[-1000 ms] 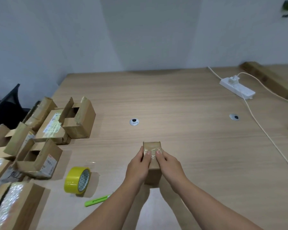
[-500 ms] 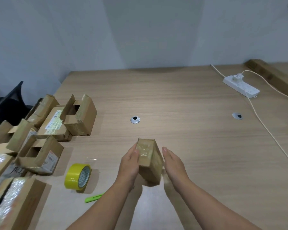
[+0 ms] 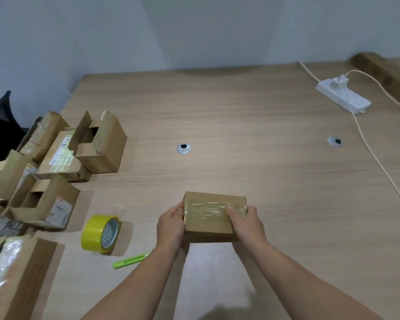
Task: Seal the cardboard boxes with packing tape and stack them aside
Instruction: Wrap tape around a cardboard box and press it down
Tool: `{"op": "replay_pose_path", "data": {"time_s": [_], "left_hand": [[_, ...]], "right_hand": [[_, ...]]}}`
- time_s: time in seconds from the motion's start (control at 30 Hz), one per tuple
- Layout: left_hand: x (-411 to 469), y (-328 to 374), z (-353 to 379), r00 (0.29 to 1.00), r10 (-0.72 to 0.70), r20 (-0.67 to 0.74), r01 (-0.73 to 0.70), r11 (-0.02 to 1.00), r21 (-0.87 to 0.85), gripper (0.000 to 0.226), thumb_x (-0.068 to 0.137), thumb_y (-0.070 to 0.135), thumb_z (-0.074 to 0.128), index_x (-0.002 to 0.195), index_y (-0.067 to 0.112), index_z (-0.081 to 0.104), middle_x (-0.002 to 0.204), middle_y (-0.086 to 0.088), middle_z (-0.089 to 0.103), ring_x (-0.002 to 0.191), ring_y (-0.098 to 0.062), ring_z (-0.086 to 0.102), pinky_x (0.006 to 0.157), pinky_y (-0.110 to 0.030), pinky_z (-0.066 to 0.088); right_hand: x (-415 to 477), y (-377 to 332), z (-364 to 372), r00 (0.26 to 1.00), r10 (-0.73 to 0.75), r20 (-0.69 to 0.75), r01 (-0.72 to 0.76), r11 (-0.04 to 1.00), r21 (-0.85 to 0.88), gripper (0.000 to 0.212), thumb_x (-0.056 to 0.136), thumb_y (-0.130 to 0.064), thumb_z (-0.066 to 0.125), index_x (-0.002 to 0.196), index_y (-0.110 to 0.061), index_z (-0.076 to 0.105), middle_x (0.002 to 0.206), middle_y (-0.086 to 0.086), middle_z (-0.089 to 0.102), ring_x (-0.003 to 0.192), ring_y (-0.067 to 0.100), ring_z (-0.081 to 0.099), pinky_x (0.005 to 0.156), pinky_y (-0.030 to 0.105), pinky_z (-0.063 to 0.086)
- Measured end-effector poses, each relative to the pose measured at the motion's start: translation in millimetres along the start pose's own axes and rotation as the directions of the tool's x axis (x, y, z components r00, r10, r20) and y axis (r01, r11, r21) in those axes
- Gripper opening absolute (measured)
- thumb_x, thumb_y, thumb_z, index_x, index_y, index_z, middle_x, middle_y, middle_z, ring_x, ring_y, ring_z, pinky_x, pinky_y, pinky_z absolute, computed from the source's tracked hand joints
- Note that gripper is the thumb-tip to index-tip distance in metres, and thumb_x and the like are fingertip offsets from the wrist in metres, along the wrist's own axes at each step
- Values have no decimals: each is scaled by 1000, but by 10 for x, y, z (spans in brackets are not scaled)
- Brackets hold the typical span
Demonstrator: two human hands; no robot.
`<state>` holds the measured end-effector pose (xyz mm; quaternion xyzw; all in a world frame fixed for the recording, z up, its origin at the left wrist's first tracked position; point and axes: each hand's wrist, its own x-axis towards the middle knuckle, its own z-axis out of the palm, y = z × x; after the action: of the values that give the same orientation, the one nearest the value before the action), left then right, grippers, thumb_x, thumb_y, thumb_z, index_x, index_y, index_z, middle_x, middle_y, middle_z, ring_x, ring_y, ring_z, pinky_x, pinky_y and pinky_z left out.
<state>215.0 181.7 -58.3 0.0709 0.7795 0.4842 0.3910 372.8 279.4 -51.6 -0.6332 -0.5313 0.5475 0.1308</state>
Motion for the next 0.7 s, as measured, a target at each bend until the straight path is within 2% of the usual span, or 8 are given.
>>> {"op": "replay_pose_path", "data": {"time_s": [0.03, 0.1, 0.2, 0.27, 0.37, 0.43, 0.57, 0.7], "left_hand": [[-5, 6, 20, 999, -33, 2, 33, 999, 13, 28, 94, 28, 53, 87, 19, 78, 87, 6, 75, 89, -16, 65, 81, -33, 50], [-4, 0, 51, 998, -67, -10, 67, 993, 102, 36, 97, 37, 49, 75, 16, 69, 79, 0, 68, 87, -26, 58, 79, -38, 44], [-1, -50, 105, 1000, 25, 5, -26, 950, 312, 28, 99, 45, 51, 103, 23, 68, 98, 5, 65, 99, -22, 57, 86, -35, 43], [15, -92, 138, 997, 73, -7, -65, 934, 352, 34, 90, 51, 62, 108, 22, 66, 100, 7, 65, 98, -19, 59, 83, -31, 42], [79, -165, 209, 993, 93, -73, -58, 923, 380, 65, 65, 72, 63, 107, 23, 64, 106, 2, 65, 105, -23, 61, 92, -40, 50], [116, -198, 274, 990, 64, -125, -10, 921, 388, 82, 59, 78, 64, 116, 19, 62, 115, -1, 62, 110, -26, 60, 94, -46, 51], [126, -187, 333, 985, 63, -158, 2, 926, 378, 76, 74, 65, 71, 129, 14, 55, 128, -6, 55, 119, -30, 54, 99, -49, 47], [139, -211, 321, 984, 73, -163, -16, 946, 325, 54, 86, 50, 69, 124, 15, 57, 126, -6, 56, 118, -29, 53, 99, -42, 44]], "right_hand": [[22, -2, 12, 1000, 5, -2, -5, 1000, -27, 35, 94, -44, 65, 110, -17, 47, 102, 0, 56, 80, 10, 50, 57, 16, 33], [44, -25, 56, 1000, 11, -4, -11, 998, -65, 40, 93, -44, 67, 110, -14, 47, 100, -1, 56, 78, 8, 51, 56, 17, 33], [76, -36, 182, 1000, 9, -20, -11, 994, -107, 61, 85, -52, 71, 122, -10, 47, 116, 4, 57, 97, 20, 58, 71, 29, 45], [135, -5, 293, 998, 12, -55, -20, 988, -155, 77, 77, -62, 72, 127, -10, 45, 124, 6, 55, 110, 26, 57, 88, 40, 50], [156, -10, 420, 992, 18, -125, -50, 964, -260, 89, 71, -72, 71, 130, -12, 42, 131, 5, 49, 123, 29, 50, 98, 46, 46], [150, -13, 469, 988, 7, -157, -57, 946, -318, 96, 68, -76, 69, 135, -16, 37, 137, 4, 45, 130, 28, 43, 100, 45, 43], [181, -9, 506, 989, -18, -149, -38, 932, -360, 108, 71, -78, 66, 153, -23, 23, 147, 4, 38, 138, 28, 35, 105, 47, 36], [214, 20, 482, 988, -45, -145, -12, 928, -371, 95, 79, -72, 65, 151, -22, 27, 146, 3, 40, 134, 27, 38, 102, 46, 37]]}}
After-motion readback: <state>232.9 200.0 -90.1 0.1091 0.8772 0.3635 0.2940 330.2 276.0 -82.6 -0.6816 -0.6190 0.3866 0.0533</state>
